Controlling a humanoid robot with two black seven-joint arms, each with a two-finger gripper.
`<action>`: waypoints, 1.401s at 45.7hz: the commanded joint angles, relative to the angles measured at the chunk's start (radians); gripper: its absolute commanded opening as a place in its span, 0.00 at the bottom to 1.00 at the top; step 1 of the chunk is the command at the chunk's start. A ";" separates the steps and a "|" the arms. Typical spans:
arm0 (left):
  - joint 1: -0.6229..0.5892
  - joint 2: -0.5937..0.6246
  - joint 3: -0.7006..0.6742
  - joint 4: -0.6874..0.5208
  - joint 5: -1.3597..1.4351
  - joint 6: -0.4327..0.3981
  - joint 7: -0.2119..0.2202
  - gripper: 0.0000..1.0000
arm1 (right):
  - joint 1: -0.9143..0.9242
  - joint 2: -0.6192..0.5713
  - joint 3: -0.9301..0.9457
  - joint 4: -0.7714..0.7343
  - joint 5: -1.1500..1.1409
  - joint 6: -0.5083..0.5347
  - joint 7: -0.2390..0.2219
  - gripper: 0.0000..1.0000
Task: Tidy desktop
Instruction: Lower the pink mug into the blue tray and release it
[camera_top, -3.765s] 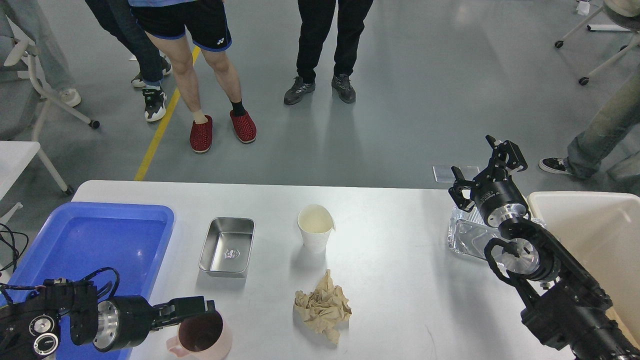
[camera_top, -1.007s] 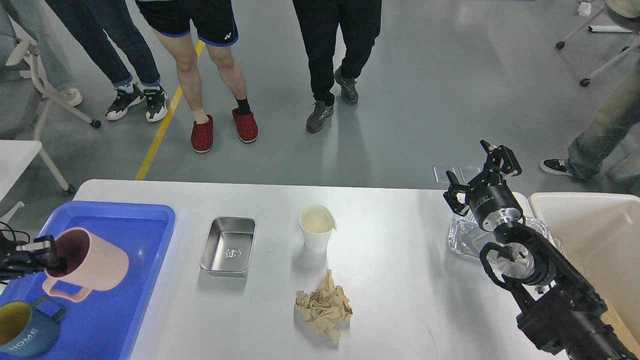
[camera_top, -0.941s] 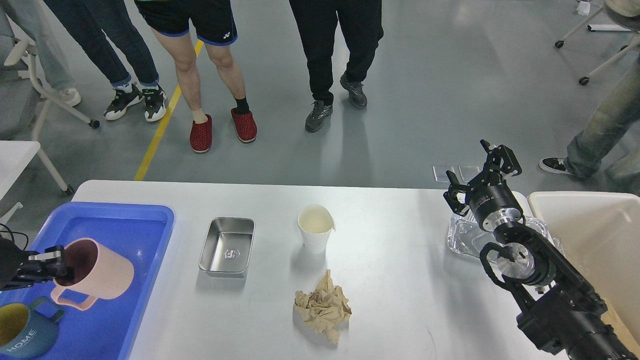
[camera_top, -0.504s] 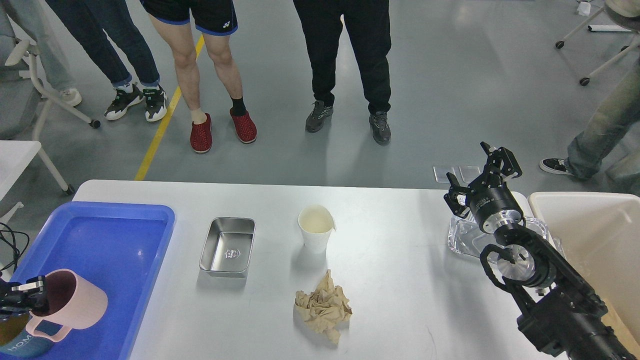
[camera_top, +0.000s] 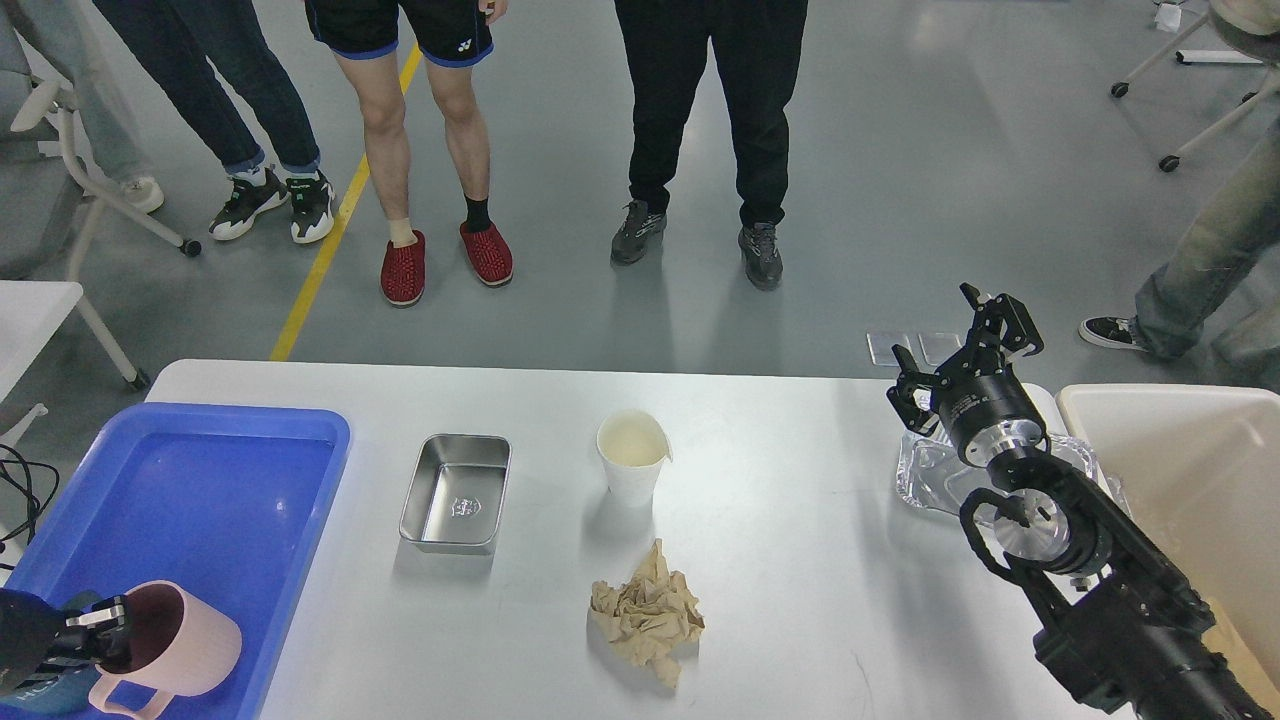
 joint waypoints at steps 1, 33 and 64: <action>0.001 0.001 -0.002 0.001 0.000 0.001 0.002 0.35 | 0.000 0.000 0.000 0.001 0.000 0.000 0.001 1.00; -0.001 0.001 -0.011 -0.001 -0.026 0.046 0.000 0.97 | -0.002 0.000 0.000 0.003 0.000 0.000 -0.001 1.00; -0.002 0.003 -0.009 -0.003 -0.040 0.046 0.002 0.97 | 0.000 0.000 0.000 0.003 0.000 0.000 -0.001 1.00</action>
